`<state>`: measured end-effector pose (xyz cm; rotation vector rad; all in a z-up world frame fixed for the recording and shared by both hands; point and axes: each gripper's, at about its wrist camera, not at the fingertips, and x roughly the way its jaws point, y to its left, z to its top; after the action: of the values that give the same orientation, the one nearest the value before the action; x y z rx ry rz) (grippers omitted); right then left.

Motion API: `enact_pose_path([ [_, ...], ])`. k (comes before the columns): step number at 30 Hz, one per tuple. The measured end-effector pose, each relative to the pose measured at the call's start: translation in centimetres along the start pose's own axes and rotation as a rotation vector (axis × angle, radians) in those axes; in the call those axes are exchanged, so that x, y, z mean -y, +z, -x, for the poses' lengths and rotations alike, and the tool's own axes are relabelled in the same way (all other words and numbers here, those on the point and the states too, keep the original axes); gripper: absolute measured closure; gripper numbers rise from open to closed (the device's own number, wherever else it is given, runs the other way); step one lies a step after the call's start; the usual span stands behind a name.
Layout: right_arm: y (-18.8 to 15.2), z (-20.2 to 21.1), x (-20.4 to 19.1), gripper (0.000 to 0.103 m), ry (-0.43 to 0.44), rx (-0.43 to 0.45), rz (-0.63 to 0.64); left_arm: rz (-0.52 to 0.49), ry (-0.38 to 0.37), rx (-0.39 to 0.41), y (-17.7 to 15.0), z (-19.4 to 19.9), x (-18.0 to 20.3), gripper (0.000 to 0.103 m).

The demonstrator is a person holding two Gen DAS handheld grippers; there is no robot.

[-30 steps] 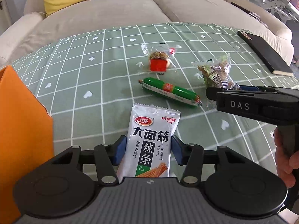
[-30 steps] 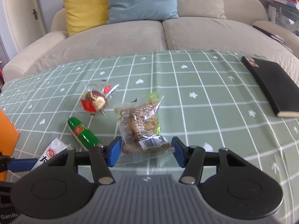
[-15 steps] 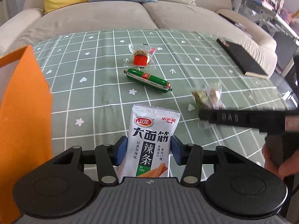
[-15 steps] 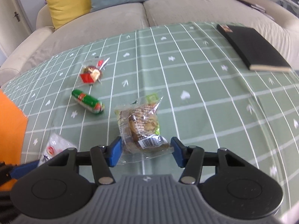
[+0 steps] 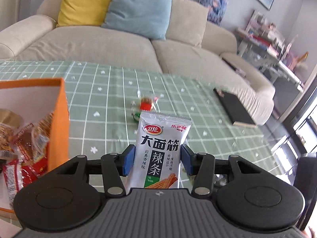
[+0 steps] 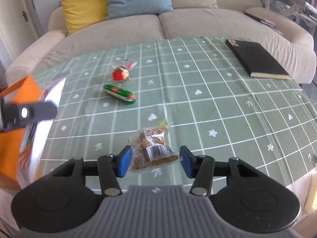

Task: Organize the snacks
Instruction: 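Lift both held packs and carry them over the orange box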

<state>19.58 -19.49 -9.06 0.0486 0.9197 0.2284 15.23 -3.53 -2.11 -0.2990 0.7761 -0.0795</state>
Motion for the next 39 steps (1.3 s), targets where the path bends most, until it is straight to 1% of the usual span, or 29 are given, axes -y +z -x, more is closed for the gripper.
enact_pose_path([
  [4, 0.4, 2.3, -1.3, 0.052, 0.042, 0.046, -0.006, 0.022, 0.007, 0.043, 0.9, 1.6, -0.9, 0.047],
  [8, 1.3, 4.7, -3.5, 0.052, 0.085, 0.104, 0.021, 0.044, 0.024, 0.079, 1.8, 3.0, -2.4, 0.047],
  [15, 3.6, 7.3, -8.5, 0.053, 0.181, 0.192, 0.094, 0.072, 0.100, 0.182, 3.1, 6.1, -5.9, 0.047],
  [19, 4.7, 8.0, -11.3, 0.053, 0.233, 0.214, 0.136, 0.110, 0.120, 0.212, 4.0, 7.4, -8.2, 0.047],
  [23, 5.6, 7.8, -14.2, 0.052, 0.281, 0.208, 0.175, 0.131, 0.159, 0.223, 4.6, 8.3, -10.7, 0.047],
  [27, 5.5, 7.2, -17.6, 0.052, 0.320, 0.187, 0.254, 0.148, 0.204, 0.218, 4.9, 9.1, -13.8, 0.047],
  [30, 5.3, 6.4, -20.6, 0.052, 0.343, 0.156, 0.335, 0.169, 0.234, 0.192, 5.1, 9.2, -16.2, 0.047],
  [33, 5.1, 5.1, -23.5, 0.052, 0.345, 0.108, 0.433, 0.213, 0.254, 0.147, 4.9, 8.6, -18.6, 0.047],
  [34, 4.9, 4.6, -24.4, 0.052, 0.340, 0.093, 0.465, 0.219, 0.270, 0.130, 4.8, 8.4, -19.1, 0.047],
  [37, 4.3, 3.1, -26.4, 0.052, 0.328, 0.045, 0.535, 0.213, 0.359, 0.068, 4.1, 7.2, -20.4, 0.047],
  [39, 3.8, 1.9, -27.3, 0.052, 0.315, 0.006, 0.561, 0.204, 0.382, 0.023, 3.7, 6.4, -21.1, 0.047],
])
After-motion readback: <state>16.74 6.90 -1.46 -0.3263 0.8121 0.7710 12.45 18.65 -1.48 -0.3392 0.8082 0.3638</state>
